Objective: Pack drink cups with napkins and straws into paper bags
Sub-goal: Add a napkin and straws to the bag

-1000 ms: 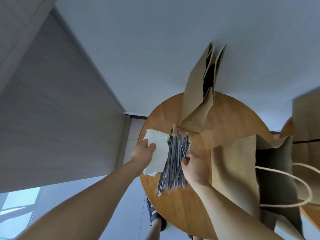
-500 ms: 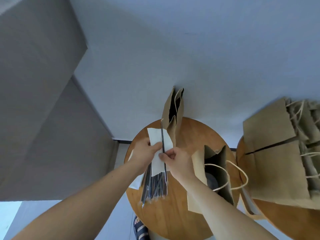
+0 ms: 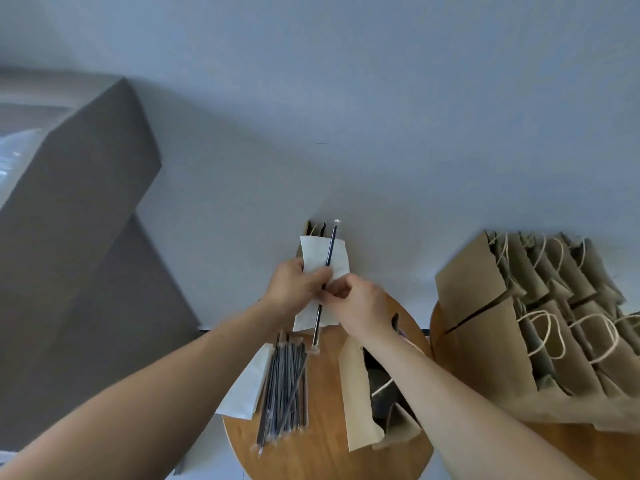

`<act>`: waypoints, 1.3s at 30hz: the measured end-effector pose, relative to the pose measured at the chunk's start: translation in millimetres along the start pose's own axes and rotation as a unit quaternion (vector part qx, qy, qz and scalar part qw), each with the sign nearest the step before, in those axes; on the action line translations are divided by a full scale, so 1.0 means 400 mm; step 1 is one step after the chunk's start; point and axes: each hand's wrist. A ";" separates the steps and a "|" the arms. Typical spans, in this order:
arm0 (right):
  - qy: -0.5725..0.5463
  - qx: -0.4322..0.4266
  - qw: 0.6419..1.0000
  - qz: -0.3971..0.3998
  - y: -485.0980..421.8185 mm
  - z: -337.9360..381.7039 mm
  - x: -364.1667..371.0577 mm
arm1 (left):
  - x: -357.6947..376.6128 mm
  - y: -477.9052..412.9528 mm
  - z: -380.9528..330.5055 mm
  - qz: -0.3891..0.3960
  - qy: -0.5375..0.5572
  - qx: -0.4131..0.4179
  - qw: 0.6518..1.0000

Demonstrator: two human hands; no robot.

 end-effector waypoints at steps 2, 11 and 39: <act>-0.033 -0.010 0.998 -0.052 0.004 0.017 -0.040 | -0.005 -0.004 -0.040 0.008 0.028 0.012 0.999; -0.162 0.003 0.987 0.003 0.028 0.041 -0.171 | 0.031 -0.010 -0.110 0.137 0.078 0.036 0.987; -0.201 0.228 0.951 -0.050 -0.032 -0.161 -0.086 | 0.147 -0.020 0.179 0.265 -0.465 -0.042 0.844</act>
Point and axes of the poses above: each hand's wrist, its own y-axis away from the middle knuckle, its own x-axis out of the palm, z = x × y, and after that the axes turned 15 degrees about z, right-handed
